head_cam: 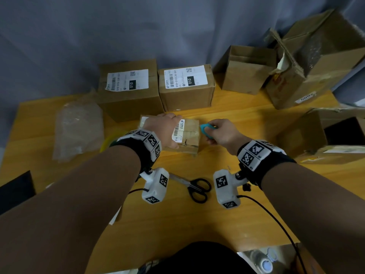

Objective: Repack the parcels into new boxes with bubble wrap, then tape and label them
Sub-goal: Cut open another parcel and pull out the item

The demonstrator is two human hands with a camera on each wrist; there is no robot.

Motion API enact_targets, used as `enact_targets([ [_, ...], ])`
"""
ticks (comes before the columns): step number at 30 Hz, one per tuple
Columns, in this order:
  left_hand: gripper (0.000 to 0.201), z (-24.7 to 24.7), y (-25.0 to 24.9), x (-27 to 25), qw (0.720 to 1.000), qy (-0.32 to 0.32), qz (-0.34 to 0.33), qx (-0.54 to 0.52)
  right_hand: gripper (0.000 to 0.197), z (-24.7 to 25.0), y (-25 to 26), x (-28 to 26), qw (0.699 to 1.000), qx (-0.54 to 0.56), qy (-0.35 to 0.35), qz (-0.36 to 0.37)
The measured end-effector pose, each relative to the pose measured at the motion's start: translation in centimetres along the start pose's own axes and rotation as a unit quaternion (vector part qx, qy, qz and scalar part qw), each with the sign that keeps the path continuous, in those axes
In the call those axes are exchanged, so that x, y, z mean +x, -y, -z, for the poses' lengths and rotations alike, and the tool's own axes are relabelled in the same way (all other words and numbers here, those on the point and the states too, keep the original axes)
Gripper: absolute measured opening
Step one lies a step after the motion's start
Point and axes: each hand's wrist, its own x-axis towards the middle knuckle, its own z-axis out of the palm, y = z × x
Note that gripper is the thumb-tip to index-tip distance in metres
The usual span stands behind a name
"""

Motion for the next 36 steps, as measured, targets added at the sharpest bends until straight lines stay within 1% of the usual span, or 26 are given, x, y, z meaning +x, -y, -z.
enact_targets([
  [2, 0.105, 0.0, -0.1, 0.1, 1.0, 0.0, 0.002, -0.001, 0.04, -0.1, -0.2, -0.1, 1.0, -0.015, 0.003, 0.002],
  [5, 0.106, 0.0, -0.1, 0.2, 1.0, 0.002, 0.005, -0.002, 0.04, -0.2, -0.4, -0.4, 0.999, -0.033, 0.003, 0.004],
  [8, 0.106, 0.1, -0.2, 0.1, 1.0, 0.009, 0.01, 0.001, 0.032, 0.0, -0.1, -0.5, 0.998, -0.066, 0.006, 0.013],
  [10, 0.106, 0.2, -0.3, 0.1, 1.0, 0.012, 0.01, 0.0, 0.025, 0.1, 0.2, -0.7, 0.995, -0.099, 0.022, 0.024],
  [13, 0.105, 0.5, -0.5, 0.1, 1.0, 0.022, 0.013, -0.006, 0.022, 0.1, 0.4, -1.0, 0.991, -0.128, 0.032, 0.021],
  [17, 0.106, 0.6, -0.6, 0.3, 0.999, 0.031, 0.012, -0.007, 0.02, -0.2, 0.6, -1.4, 0.989, -0.141, 0.033, 0.016],
  [21, 0.106, 0.6, -0.6, 0.3, 0.999, 0.028, 0.013, -0.009, 0.017, 0.1, 0.7, -2.0, 0.99, -0.14, 0.035, 0.01],
  [22, 0.105, 0.5, -0.7, 0.3, 0.999, 0.025, 0.016, -0.012, 0.015, 0.2, 0.6, -2.5, 0.987, -0.148, 0.057, 0.006],
  [23, 0.104, 0.5, -0.6, 0.4, 0.999, 0.02, 0.024, -0.018, 0.014, 0.0, 0.2, -2.9, 0.98, -0.176, 0.097, 0.007],
  [24, 0.104, 0.6, -0.6, 0.5, 0.999, 0.014, 0.037, -0.029, 0.016, -0.6, -0.3, -3.5, 0.967, -0.213, 0.136, 0.006],
  [25, 0.103, 0.7, -0.6, 0.5, 0.998, 0.009, 0.048, -0.041, 0.019, -1.3, -1.2, -3.9, 0.954, -0.254, 0.157, 0.013],
  [26, 0.103, 0.8, -0.6, 0.6, 0.997, 0.006, 0.055, -0.047, 0.02, -1.9, -2.1, -4.1, 0.953, -0.262, 0.152, 0.017],
  [29, 0.105, 0.9, -0.2, 0.5, 0.998, 0.014, 0.059, -0.031, 0.031, -1.5, -2.9, -3.5, 0.971, -0.227, 0.078, 0.019],
  [31, 0.107, 1.0, -0.2, 0.4, 0.998, 0.023, 0.051, -0.017, 0.034, 0.2, -2.1, -2.5, 0.97, -0.24, 0.035, 0.029],
  [33, 0.109, 1.0, 0.0, 0.5, 0.999, 0.029, 0.043, -0.011, 0.035, 1.4, -0.9, -1.7, 0.972, -0.23, 0.006, 0.056],
  [35, 0.11, 0.9, 0.1, 0.4, 0.998, 0.028, 0.046, -0.017, 0.036, 1.6, 0.2, -1.0, 0.97, -0.228, -0.005, 0.089],
  [36, 0.111, 0.9, 0.2, 0.3, 0.998, 0.026, 0.048, -0.02, 0.036, 1.4, 0.6, -0.6, 0.969, -0.23, -0.008, 0.094],
])
